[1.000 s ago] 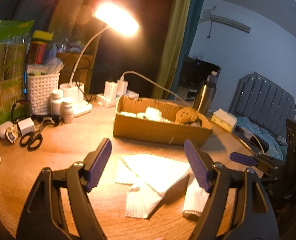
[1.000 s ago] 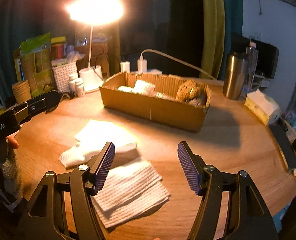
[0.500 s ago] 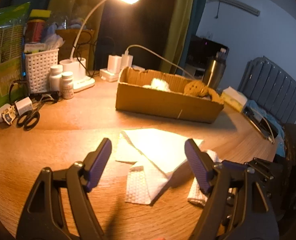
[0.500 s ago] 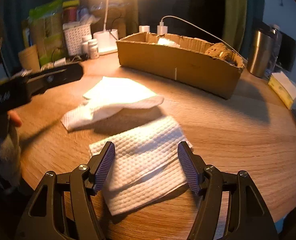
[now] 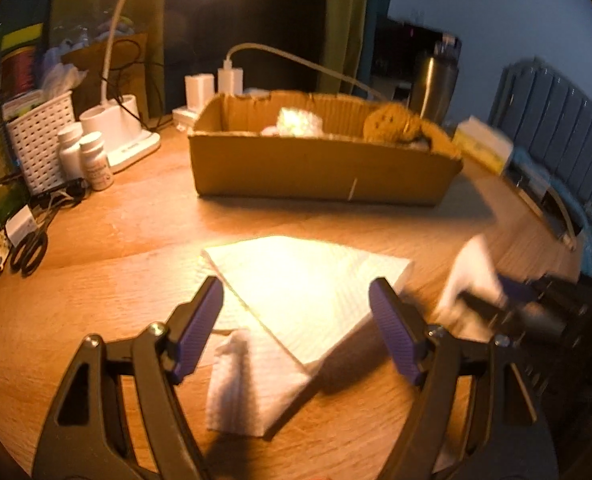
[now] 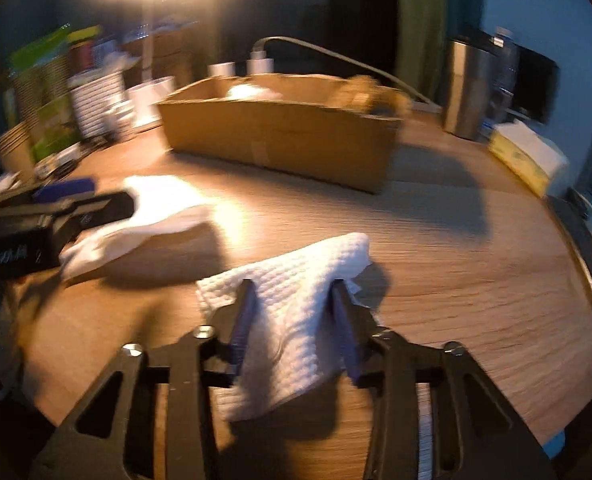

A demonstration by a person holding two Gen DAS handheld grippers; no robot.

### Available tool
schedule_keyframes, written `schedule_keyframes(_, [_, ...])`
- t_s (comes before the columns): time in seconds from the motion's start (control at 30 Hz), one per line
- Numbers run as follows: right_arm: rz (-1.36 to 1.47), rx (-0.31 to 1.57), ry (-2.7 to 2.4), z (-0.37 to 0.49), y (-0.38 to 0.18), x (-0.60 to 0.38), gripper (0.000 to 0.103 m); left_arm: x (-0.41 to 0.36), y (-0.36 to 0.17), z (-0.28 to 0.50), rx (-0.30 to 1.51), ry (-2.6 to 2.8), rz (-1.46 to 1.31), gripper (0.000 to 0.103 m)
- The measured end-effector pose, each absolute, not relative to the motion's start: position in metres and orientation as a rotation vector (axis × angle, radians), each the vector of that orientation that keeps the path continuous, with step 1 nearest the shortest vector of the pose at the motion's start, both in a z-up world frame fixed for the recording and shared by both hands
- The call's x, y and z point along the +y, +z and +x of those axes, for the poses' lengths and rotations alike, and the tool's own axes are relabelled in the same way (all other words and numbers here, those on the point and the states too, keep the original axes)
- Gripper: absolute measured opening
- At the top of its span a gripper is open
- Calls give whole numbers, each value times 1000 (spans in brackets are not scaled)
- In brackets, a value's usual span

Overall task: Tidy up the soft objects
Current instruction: 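Grasp a folded white paper towel with the right tool while the left tool grasps another towel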

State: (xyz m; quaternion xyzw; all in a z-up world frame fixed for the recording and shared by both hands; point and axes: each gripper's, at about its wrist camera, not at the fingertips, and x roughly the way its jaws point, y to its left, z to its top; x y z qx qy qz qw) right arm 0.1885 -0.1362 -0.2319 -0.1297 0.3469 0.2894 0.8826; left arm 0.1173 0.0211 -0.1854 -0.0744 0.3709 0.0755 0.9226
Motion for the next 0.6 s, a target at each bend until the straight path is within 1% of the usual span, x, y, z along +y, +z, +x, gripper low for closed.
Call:
schedule_keyframes(0.07, [-244, 727, 549, 200, -231, -149, 20, 17, -191, 127, 809, 156, -111, 76])
schedule_keyframes(0.13, [-226, 729, 519, 208, -230, -159, 14, 11, -197, 137, 863, 144, -72, 76])
schedule_keyframes(0.23, [-182, 734, 479, 219, -229, -174, 12, 11, -206, 146, 922, 129, -76, 76])
schedule_keyframes(0.47, [-180, 738, 482, 222, -228, -177, 10, 13, -206, 144, 912, 116, -91, 75])
schedule_keyframes(0.5, [-179, 739, 483, 222, -227, -176, 10, 14, -206, 143, 908, 107, -98, 71])
schedule_keyframes(0.53, [-177, 741, 485, 222, -227, -175, 10, 15, -205, 141, 899, 98, -104, 59])
schedule_keyframes(0.57, [-176, 742, 485, 222, -227, -173, 10, 16, -205, 139, 893, 98, -104, 55])
schedule_keyframes(0.6, [-174, 741, 485, 222, -226, -172, 10, 17, -204, 137, 886, 92, -106, 48])
